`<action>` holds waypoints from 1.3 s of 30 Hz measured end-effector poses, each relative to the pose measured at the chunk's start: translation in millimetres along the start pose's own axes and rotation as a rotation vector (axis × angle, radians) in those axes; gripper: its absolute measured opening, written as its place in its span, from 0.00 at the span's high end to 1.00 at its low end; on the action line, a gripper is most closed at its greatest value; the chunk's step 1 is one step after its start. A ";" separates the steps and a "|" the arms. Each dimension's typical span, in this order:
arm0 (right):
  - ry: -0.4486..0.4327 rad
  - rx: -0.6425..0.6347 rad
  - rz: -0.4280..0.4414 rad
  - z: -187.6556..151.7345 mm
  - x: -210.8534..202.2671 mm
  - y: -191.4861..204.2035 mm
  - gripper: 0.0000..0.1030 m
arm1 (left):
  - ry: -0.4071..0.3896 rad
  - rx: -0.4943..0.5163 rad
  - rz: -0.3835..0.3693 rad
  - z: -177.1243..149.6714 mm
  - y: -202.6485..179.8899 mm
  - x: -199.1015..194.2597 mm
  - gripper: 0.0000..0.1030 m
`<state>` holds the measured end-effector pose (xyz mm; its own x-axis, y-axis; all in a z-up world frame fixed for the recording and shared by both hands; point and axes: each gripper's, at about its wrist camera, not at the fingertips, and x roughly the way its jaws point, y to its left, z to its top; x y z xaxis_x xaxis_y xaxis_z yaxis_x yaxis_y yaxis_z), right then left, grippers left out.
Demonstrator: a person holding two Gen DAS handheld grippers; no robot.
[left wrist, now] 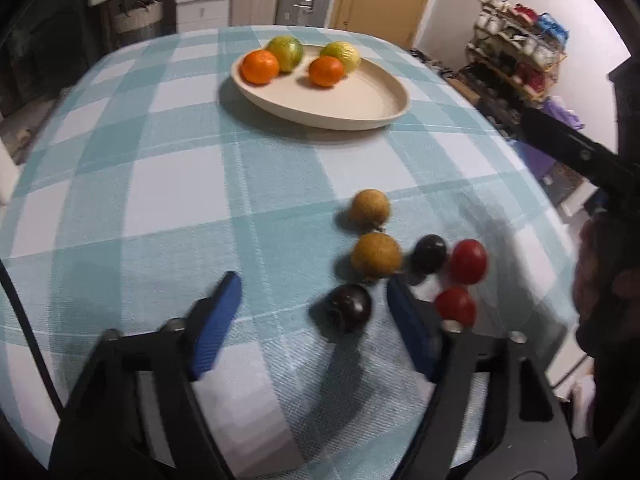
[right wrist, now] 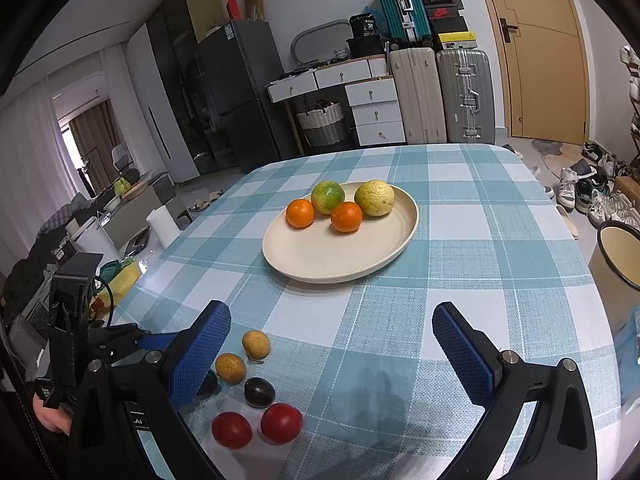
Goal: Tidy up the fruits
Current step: 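Withdraw both grippers toward the remaining plums, tomatoes and brown fruits, then close the left gripper on the dark plum, then close the right gripper on a red tomato while the left gripper holds the plum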
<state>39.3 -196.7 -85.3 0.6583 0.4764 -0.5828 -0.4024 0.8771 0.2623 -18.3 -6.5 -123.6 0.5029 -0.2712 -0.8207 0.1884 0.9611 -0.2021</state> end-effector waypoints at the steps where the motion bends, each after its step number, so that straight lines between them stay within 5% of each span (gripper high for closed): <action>1: 0.000 0.002 0.002 -0.4 0.0 -0.3 0.00 | 0.007 -0.008 -0.032 -0.4 0.4 0.0 0.43; 3: 0.001 0.000 0.001 -0.7 -0.2 -0.4 0.00 | 0.019 -0.014 -0.071 -0.5 0.1 0.3 0.48; 7: 0.000 0.005 0.001 -1.4 -1.0 -1.9 0.00 | 0.042 0.010 -0.085 -1.9 -4.9 1.5 0.79; 31: 0.103 -0.011 0.047 -42.7 -2.5 18.9 0.00 | -0.014 -0.059 -0.080 2.8 17.9 -26.6 0.79; 39: 0.154 0.007 0.044 -56.3 9.5 17.9 0.14 | -0.013 -0.086 -0.078 2.4 25.1 -28.0 0.79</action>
<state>2.6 -179.9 -129.4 0.5345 0.4999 -0.6815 -0.4240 0.8561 0.2954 -25.7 25.1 -104.4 0.5008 -0.3457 -0.7935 0.1549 0.9378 -0.3108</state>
